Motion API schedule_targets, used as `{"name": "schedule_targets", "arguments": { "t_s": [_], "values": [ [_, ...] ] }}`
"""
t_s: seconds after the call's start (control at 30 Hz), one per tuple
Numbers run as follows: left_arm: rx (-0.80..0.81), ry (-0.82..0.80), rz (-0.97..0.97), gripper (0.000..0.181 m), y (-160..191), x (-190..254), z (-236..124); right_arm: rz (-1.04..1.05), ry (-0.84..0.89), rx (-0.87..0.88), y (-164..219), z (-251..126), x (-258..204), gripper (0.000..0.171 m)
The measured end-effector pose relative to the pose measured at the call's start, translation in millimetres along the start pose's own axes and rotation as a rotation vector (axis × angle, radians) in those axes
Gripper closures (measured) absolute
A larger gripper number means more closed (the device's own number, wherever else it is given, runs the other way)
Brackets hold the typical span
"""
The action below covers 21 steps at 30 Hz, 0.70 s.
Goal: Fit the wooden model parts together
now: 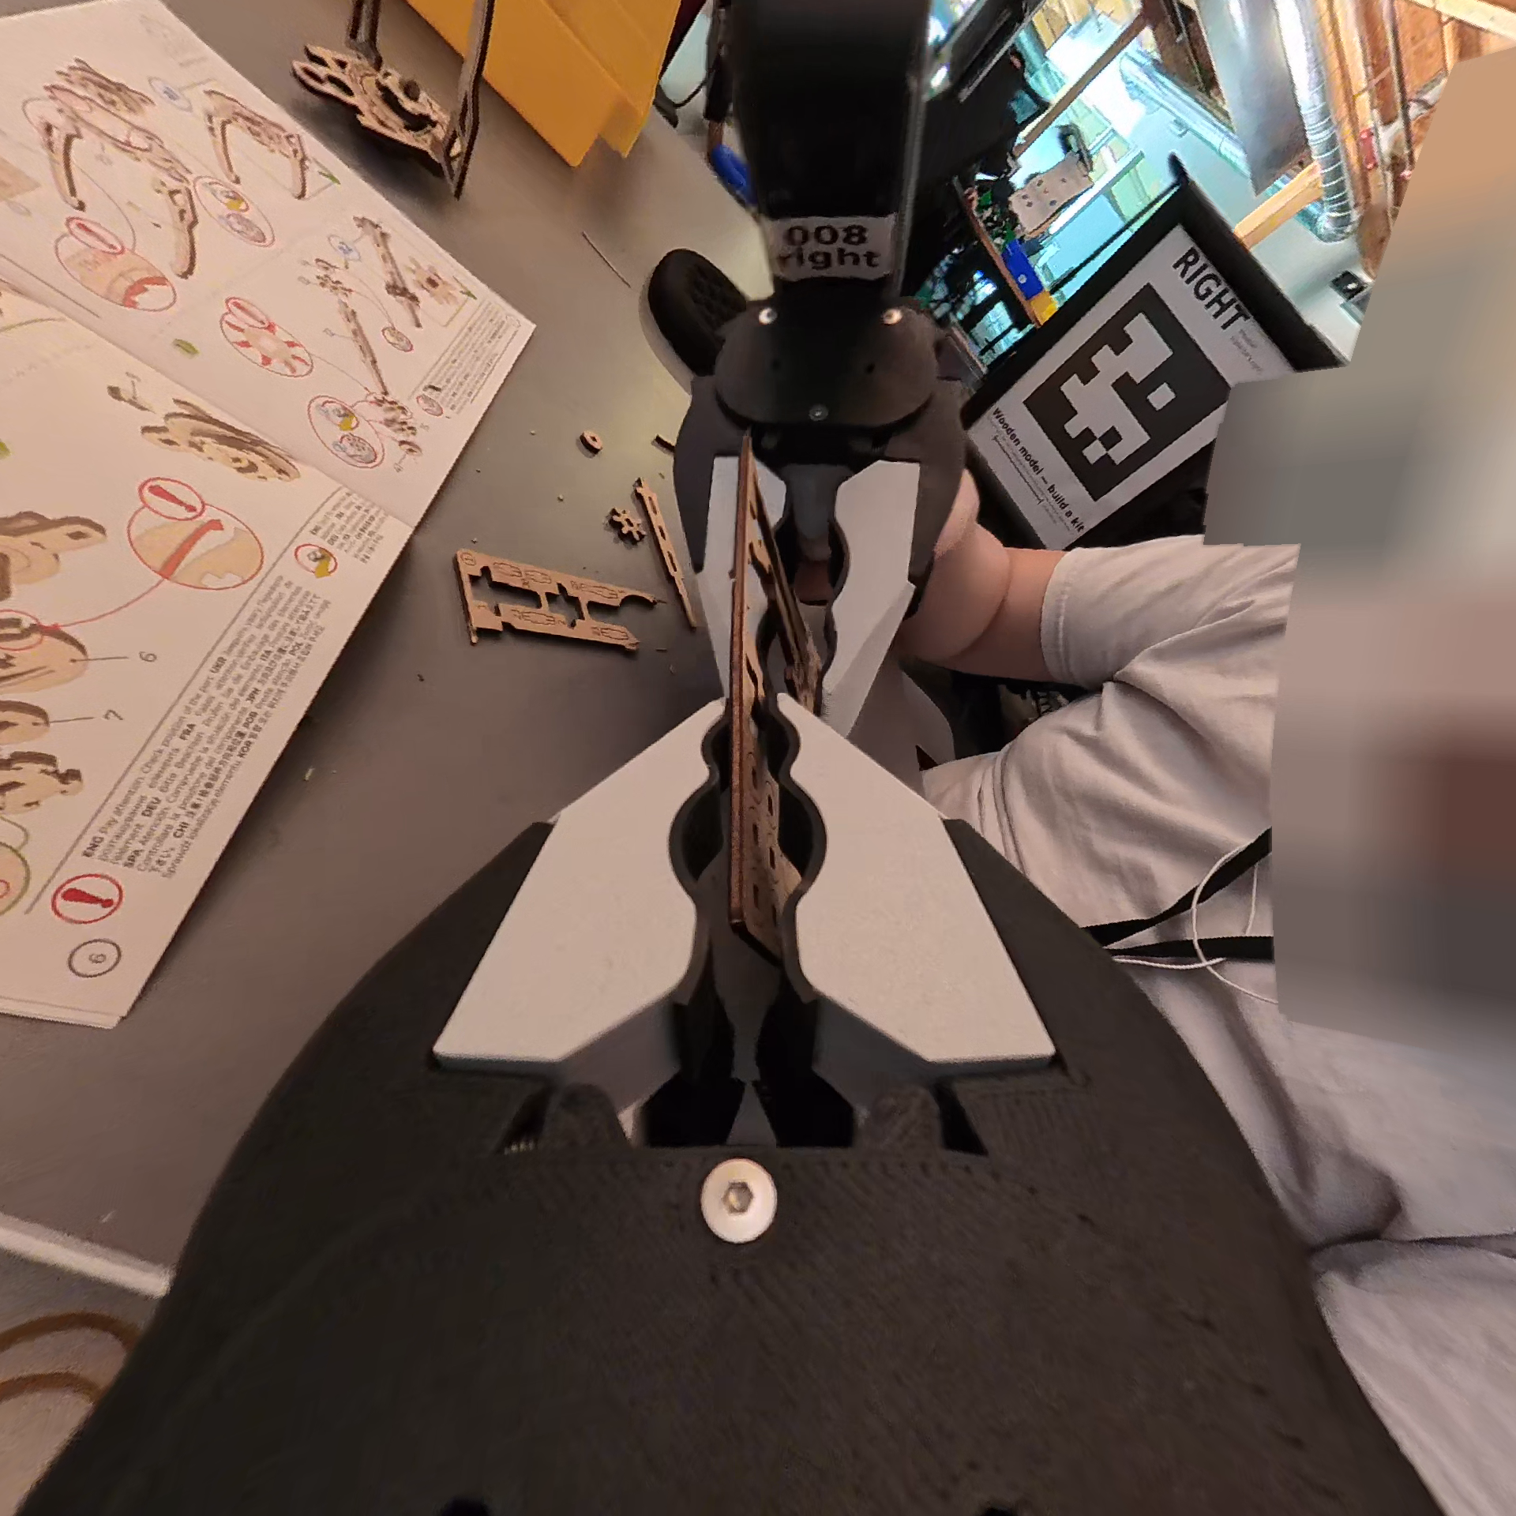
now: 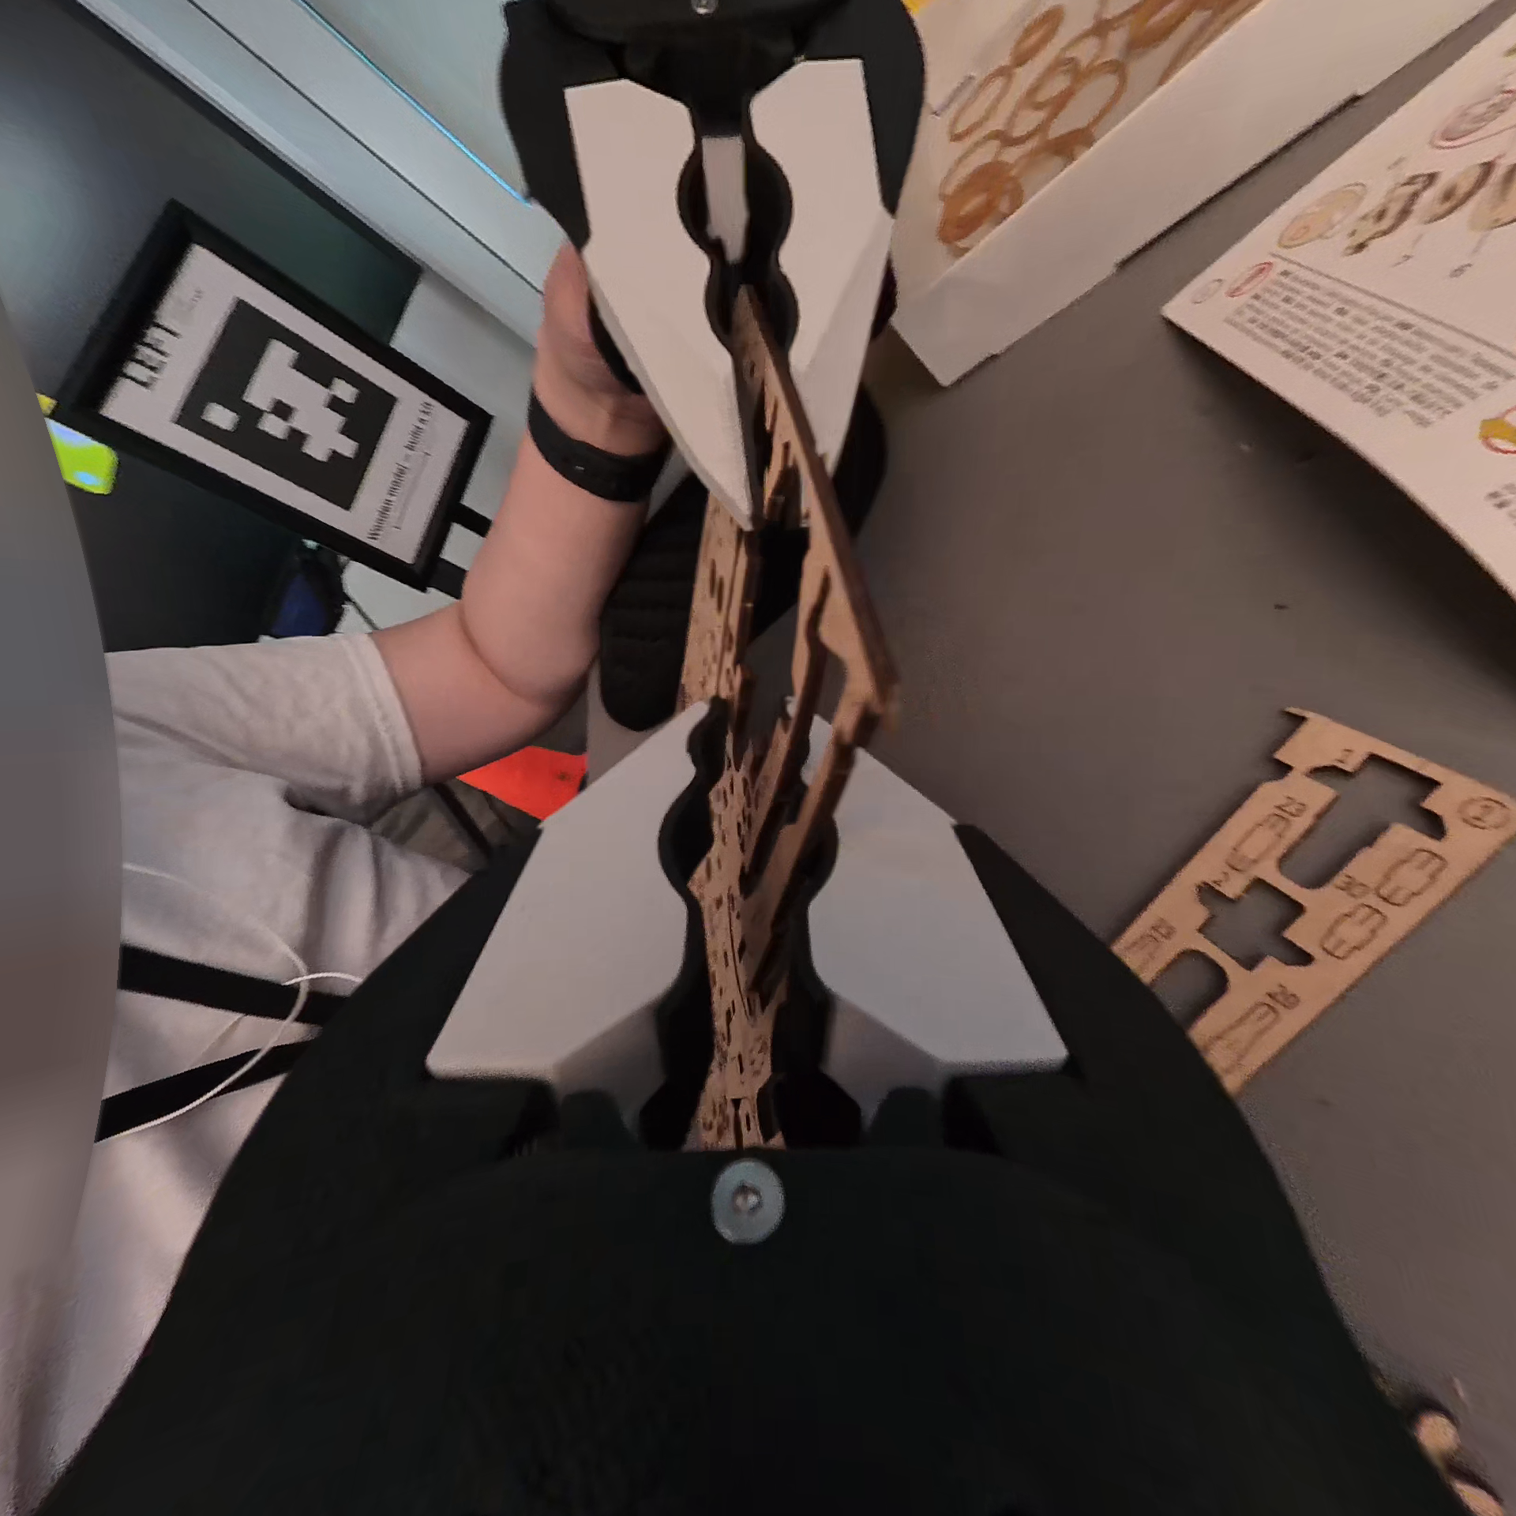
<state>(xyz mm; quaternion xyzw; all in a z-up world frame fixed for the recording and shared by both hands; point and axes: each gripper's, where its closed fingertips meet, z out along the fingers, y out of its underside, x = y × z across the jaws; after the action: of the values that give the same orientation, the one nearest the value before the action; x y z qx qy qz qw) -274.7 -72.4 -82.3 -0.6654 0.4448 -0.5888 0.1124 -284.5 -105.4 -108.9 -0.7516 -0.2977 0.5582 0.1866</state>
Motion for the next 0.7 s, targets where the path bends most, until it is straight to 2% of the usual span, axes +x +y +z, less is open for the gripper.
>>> {"name": "schedule_targets", "arguments": {
  "t_s": [0.07,0.23,0.37,0.47,0.6,0.7],
  "values": [
    [0.033,0.052,0.005,0.174,-5.4,8.8,-0.9,0.010,-0.081,0.032,-3.6,-2.5,-11.6,0.169],
    [-0.003,0.074,-0.035,0.146,4.2,5.4,-0.1,-0.040,-0.083,0.078,-8.5,-15.4,-10.7,0.170],
    [-0.060,0.227,-0.097,0.151,14.4,21.1,18.9,-0.058,-0.041,0.128,-12.3,-28.4,-4.1,0.170],
    [-0.134,0.189,-0.053,0.155,24.8,23.3,35.5,-0.054,-0.029,0.169,-16.4,-37.7,-0.7,0.170],
    [-0.140,0.091,0.009,0.179,24.0,17.3,48.5,-0.044,-0.049,0.165,-15.2,-36.8,-2.4,0.170],
    [-0.136,0.087,-0.008,0.180,24.3,14.3,49.9,-0.053,-0.021,0.158,-14.3,-36.5,1.2,0.169]
  ]
}}
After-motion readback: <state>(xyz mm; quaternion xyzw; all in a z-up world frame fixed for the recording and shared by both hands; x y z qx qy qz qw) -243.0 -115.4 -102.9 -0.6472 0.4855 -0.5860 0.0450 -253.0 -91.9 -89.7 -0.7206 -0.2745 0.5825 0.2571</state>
